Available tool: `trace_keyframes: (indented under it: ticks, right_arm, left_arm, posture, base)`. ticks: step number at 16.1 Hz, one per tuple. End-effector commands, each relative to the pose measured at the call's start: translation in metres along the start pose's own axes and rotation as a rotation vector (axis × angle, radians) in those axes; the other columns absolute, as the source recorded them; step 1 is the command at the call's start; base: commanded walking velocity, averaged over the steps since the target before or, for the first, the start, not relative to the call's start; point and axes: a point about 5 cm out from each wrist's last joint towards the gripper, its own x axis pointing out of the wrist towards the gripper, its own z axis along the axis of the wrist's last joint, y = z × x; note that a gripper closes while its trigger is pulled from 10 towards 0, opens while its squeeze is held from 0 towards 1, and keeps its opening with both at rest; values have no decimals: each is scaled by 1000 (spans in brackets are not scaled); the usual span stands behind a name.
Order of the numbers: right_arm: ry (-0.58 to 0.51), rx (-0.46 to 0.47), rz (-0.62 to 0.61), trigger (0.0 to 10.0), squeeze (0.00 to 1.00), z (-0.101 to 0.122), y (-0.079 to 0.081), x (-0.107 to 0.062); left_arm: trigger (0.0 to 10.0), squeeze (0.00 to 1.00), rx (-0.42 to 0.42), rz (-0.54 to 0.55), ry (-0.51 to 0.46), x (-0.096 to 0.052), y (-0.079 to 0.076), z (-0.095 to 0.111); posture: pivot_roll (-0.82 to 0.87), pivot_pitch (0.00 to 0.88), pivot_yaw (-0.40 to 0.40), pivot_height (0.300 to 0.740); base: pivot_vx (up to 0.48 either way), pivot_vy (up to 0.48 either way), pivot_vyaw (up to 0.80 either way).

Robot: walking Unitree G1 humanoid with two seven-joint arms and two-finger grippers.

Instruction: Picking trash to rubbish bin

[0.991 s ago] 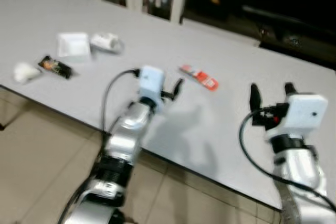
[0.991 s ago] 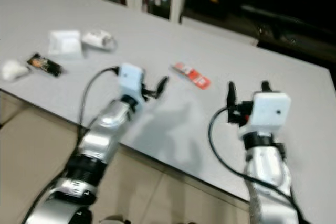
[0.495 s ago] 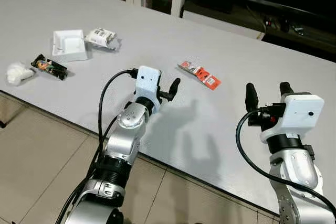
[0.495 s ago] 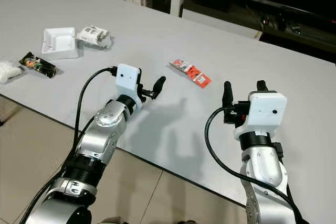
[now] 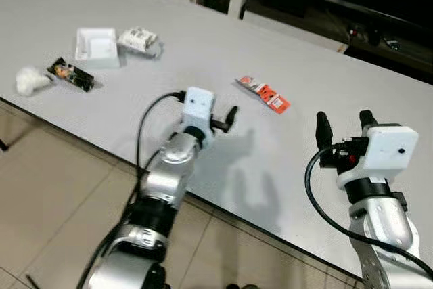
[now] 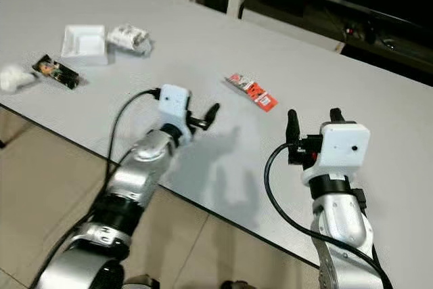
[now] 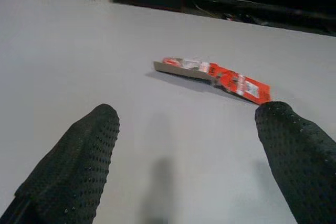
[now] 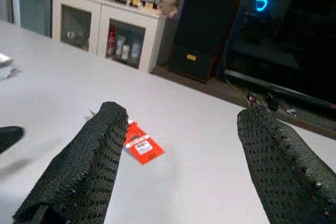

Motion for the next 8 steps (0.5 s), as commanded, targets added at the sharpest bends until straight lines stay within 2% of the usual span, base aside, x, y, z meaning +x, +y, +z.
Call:
trace_keyframes:
  ticks: [1,5,8]
  right_arm:
    - [13,-7,5,10000,0,2,-4,-5]
    - [25,-22,24,10000,0,7,-6,-9]
    - [21,-18,50,10000,0,15,-6,-11]
  left_arm:
    - [10000,0,1,-19,-6,5,-10,1]
    - [10000,0,-102,34,12,14,-12,-5]
    - [10000,0,-103,85,30,20,-4,-6]
  posture:
    - [121,174,-159,740]
    - [60,195,-185,740]
    - [13,197,-189,740]
  base:
    - [0,0,0]
    - [0,0,0]
    - [0,0,0]
